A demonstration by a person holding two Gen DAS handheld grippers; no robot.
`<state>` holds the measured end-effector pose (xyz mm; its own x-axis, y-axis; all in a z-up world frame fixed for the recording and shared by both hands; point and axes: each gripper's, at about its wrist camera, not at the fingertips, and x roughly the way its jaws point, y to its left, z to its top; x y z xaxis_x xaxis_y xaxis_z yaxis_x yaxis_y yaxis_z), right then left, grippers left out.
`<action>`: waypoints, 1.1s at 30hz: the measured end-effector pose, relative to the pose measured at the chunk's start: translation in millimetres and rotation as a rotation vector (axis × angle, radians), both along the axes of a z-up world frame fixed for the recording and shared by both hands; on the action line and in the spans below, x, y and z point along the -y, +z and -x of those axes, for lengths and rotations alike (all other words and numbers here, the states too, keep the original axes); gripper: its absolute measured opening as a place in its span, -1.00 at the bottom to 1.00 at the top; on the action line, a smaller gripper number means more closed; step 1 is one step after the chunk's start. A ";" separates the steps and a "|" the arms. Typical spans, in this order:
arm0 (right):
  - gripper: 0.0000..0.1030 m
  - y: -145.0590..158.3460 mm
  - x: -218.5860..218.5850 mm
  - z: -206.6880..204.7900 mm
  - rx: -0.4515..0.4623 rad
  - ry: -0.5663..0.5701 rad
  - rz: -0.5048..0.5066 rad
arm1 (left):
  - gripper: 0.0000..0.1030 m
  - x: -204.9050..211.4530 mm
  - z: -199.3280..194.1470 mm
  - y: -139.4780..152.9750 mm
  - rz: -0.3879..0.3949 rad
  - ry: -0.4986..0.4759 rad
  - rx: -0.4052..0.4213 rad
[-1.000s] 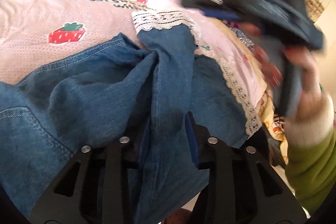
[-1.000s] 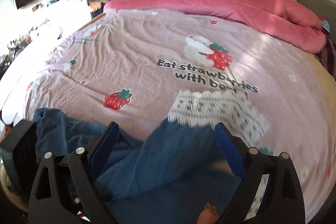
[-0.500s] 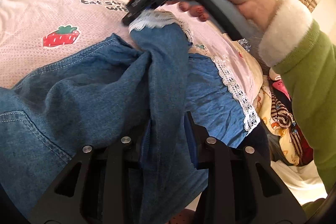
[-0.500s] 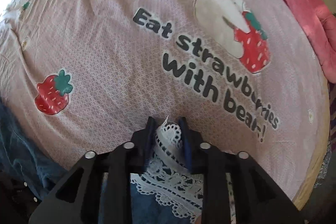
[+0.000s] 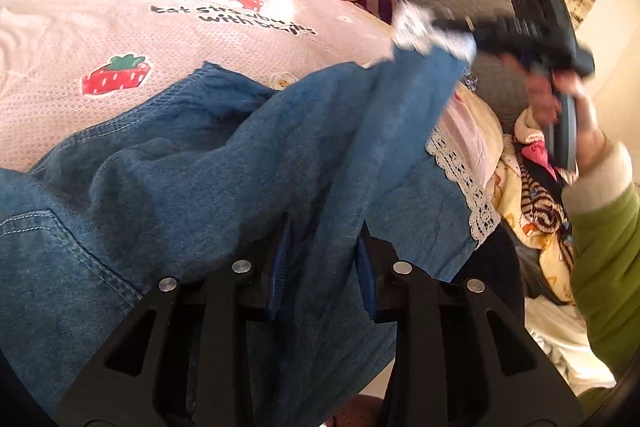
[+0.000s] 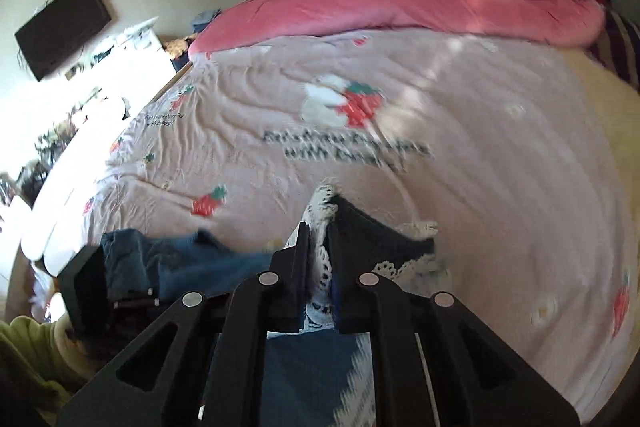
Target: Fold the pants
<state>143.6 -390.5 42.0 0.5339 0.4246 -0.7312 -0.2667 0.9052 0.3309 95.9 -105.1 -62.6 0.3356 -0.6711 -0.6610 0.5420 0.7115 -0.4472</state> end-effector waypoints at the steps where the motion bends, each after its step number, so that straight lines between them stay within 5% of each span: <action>1: -0.79 -12.3 9.8 10.8 -0.026 -0.016 -0.003 | -0.56 1.9 1.2 -0.3 -0.004 -0.008 0.006; 4: -0.78 -46.5 24.0 35.9 -0.093 -0.027 -0.049 | -0.56 8.7 5.9 0.2 -0.019 -0.034 0.027; 8: -0.33 -64.9 29.7 54.9 -0.136 -0.018 -0.126 | -0.56 14.4 13.3 1.8 -0.032 -0.059 0.047; 15: -0.42 -51.1 34.6 65.6 -0.087 -0.005 -0.177 | -0.56 21.8 24.6 3.3 -0.088 -0.090 0.078; 17: -0.83 -44.5 39.4 73.2 -0.067 -0.002 -0.171 | -0.63 20.3 26.7 3.7 -0.098 -0.089 0.082; 18: -0.87 -43.1 42.1 76.8 -0.066 -0.003 -0.164 | -0.73 19.4 27.7 3.7 -0.106 -0.088 0.083; 24: -0.87 -39.8 52.2 113.5 -0.036 0.018 -0.177 | -0.79 8.7 37.1 7.5 -0.138 -0.095 0.098; 30: -0.72 -73.0 61.1 129.2 -0.129 -0.012 -0.210 | -0.78 10.4 52.0 8.1 -0.192 -0.129 0.134; 33: -0.72 -79.8 64.4 132.5 -0.129 -0.021 -0.250 | -0.47 17.6 53.7 8.8 -0.215 -0.138 0.145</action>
<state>11.1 -454.9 -37.8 0.4541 0.5903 -0.6673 -0.1900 0.7959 0.5748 42.3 -122.6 -53.8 0.3523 -0.5666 -0.7448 0.6871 0.6970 -0.2052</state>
